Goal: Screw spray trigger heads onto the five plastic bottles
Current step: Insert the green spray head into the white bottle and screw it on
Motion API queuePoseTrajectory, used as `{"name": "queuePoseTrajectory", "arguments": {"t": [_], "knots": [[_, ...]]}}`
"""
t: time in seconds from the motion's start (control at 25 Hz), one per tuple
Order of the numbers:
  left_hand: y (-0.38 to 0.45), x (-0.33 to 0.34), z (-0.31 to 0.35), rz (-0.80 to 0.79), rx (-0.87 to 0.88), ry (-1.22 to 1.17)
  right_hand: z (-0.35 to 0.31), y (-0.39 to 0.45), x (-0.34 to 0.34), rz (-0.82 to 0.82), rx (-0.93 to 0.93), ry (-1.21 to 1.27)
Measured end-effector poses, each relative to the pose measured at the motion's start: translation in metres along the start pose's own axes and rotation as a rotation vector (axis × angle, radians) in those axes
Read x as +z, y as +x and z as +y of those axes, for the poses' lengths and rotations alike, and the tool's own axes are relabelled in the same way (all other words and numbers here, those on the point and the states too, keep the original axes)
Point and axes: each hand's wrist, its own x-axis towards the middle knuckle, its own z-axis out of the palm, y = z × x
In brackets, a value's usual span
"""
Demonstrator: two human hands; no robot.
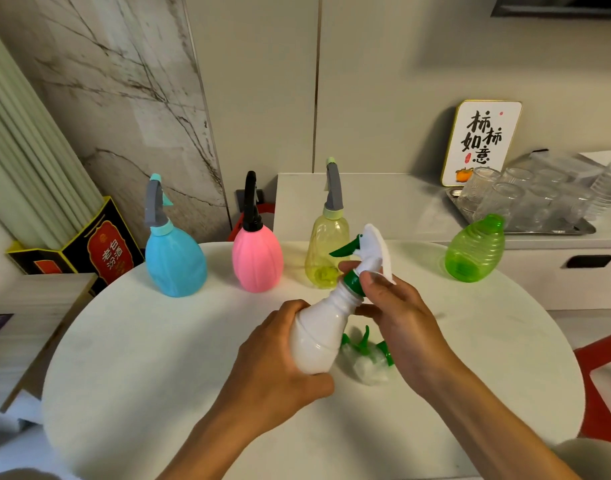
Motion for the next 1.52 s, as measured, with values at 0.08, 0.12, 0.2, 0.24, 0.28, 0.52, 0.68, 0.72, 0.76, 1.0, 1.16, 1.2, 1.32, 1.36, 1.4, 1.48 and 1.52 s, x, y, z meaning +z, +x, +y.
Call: {"name": "queuePoseTrajectory", "arguments": {"t": [0.08, 0.12, 0.2, 0.24, 0.28, 0.52, 0.68, 0.72, 0.76, 1.0, 1.16, 1.2, 1.32, 1.36, 1.4, 1.48, 1.52], "knots": [[0.001, -0.002, 0.001, -0.009, -0.011, -0.035, -0.006, 0.002, -0.006, -0.123, 0.000, 0.070], [0.001, -0.003, 0.001, -0.008, -0.004, -0.035, -0.008, 0.003, -0.008, -0.153, -0.010, 0.076], [0.000, -0.006, 0.002, 0.002, 0.016, -0.025, -0.008, 0.003, -0.008, -0.148, -0.034, 0.068], [-0.001, -0.006, 0.001, 0.005, 0.021, -0.023, -0.007, 0.003, -0.006, -0.131, -0.034, 0.076], [-0.002, -0.005, 0.002, 0.006, 0.025, -0.022, -0.005, 0.002, -0.004, -0.110, -0.023, 0.090], [-0.004, 0.001, 0.005, 0.006, 0.037, 0.006, -0.001, -0.005, 0.008, 0.017, 0.035, 0.107], [-0.002, 0.000, 0.005, 0.054, 0.041, 0.097, -0.006, -0.004, 0.003, -0.071, 0.071, 0.176], [-0.002, -0.001, 0.004, 0.081, 0.048, 0.149, -0.006, -0.004, 0.003, -0.086, 0.064, 0.187], [-0.002, -0.001, 0.004, 0.122, 0.060, 0.218, -0.006, -0.004, 0.004, -0.069, 0.057, 0.181], [-0.004, -0.001, 0.006, 0.273, 0.121, 0.546, 0.002, -0.003, 0.009, 0.022, 0.127, 0.163], [-0.001, -0.003, 0.006, 0.349, 0.157, 0.696, 0.000, -0.002, 0.006, 0.022, 0.121, 0.249], [-0.002, -0.002, 0.006, 0.366, 0.176, 0.731, 0.001, -0.002, 0.006, 0.043, 0.133, 0.238], [-0.002, -0.001, 0.005, 0.403, 0.214, 0.793, 0.004, -0.003, 0.008, 0.069, 0.192, 0.210], [-0.001, -0.001, 0.004, 0.416, 0.226, 0.802, 0.005, -0.003, 0.008, 0.068, 0.194, 0.217], [0.000, 0.000, 0.004, 0.424, 0.240, 0.810, 0.004, -0.003, 0.008, 0.072, 0.187, 0.232], [0.001, -0.001, 0.005, 0.417, 0.262, 0.815, 0.003, -0.002, 0.005, 0.087, 0.147, 0.237], [0.002, -0.002, 0.004, 0.405, 0.277, 0.804, 0.001, -0.002, 0.003, 0.089, 0.118, 0.225]]}}
